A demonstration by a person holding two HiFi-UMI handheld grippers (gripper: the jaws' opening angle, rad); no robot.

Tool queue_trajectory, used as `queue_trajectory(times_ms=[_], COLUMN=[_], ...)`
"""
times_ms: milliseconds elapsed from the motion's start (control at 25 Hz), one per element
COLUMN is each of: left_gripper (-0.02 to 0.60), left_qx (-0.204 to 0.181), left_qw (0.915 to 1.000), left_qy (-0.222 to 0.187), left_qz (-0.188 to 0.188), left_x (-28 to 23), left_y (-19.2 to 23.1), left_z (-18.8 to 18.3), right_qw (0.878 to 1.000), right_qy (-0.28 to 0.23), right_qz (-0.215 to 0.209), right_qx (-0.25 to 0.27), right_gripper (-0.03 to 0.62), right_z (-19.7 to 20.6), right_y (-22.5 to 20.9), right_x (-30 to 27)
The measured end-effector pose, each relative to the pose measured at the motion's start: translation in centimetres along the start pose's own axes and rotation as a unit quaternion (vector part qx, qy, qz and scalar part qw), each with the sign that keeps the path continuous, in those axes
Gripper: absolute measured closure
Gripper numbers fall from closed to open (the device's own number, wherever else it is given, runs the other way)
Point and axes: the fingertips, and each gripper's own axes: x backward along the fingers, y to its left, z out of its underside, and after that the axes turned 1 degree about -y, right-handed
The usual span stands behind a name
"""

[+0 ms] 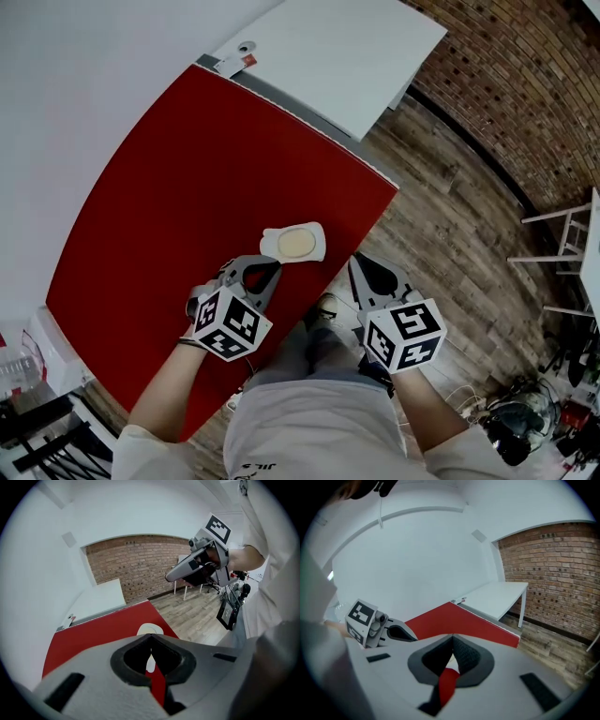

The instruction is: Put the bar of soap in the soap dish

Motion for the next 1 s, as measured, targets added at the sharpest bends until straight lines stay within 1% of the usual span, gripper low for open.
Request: queue_trajectory(times_ms=[80, 160, 240, 320, 400, 480, 600, 760, 800, 840, 1000], left_gripper=[0.574, 0.574, 0.574, 0.574, 0.574, 0.574, 0.574, 0.574, 0.574, 0.574, 0.574], left_qx=[0.022, 0.057, 0.099, 0.144, 0.179, 0.212, 0.26, 0.292, 0.297, 0.299, 0.289], left_qw=[0.9997, 0.9978, 0.9929, 0.9831, 0.9703, 0.9568, 0.9387, 0.9204, 0.9181, 0.9177, 0.9231], left_qy=[-0.011, -0.026, -0.044, -0.072, -0.099, -0.117, -0.134, -0.141, -0.141, -0.14, -0.136], left_qz=[-0.008, -0.021, -0.049, -0.087, -0.129, -0.162, -0.182, -0.219, -0.221, -0.221, -0.214], left_x=[1.3, 2.5, 3.9, 5.5, 7.2, 8.7, 9.7, 10.7, 10.8, 10.8, 10.3], left_y=[-0.7, -1.1, -1.1, -0.9, -0.6, -0.7, -1.3, -1.5, -1.8, -2.1, -3.6], left_z=[-0.7, -1.3, -2.1, -3.2, -4.0, -4.3, -4.5, -3.9, -3.9, -4.1, -4.7], right_qw=[1.0, 1.0, 1.0, 1.0, 1.0, 1.0, 1.0, 1.0, 0.999, 0.999, 0.999], right_qy=[-0.001, -0.003, -0.006, -0.009, -0.011, -0.011, -0.009, -0.007, -0.008, -0.009, -0.001], right_qz=[-0.005, -0.009, -0.012, -0.014, -0.015, -0.014, -0.014, -0.029, -0.03, -0.033, -0.05], right_qx=[0.005, 0.01, 0.014, 0.019, 0.023, 0.023, 0.016, 0.009, 0.009, 0.009, 0.013], right_gripper=[0.589, 0.589, 0.59, 0.589, 0.589, 0.589, 0.589, 0.59, 0.589, 0.589, 0.591], right_z=[-0.4, -0.8, -1.3, -1.7, -1.9, -2.0, -1.9, -1.7, -1.7, -1.7, -1.2], right_y=[0.8, 1.5, 2.2, 2.8, 3.4, 3.9, 4.4, 6.0, 6.3, 6.6, 7.8], right_x=[0.7, 1.3, 2.0, 2.8, 3.3, 3.8, 4.6, 4.7, 4.8, 4.9, 5.1])
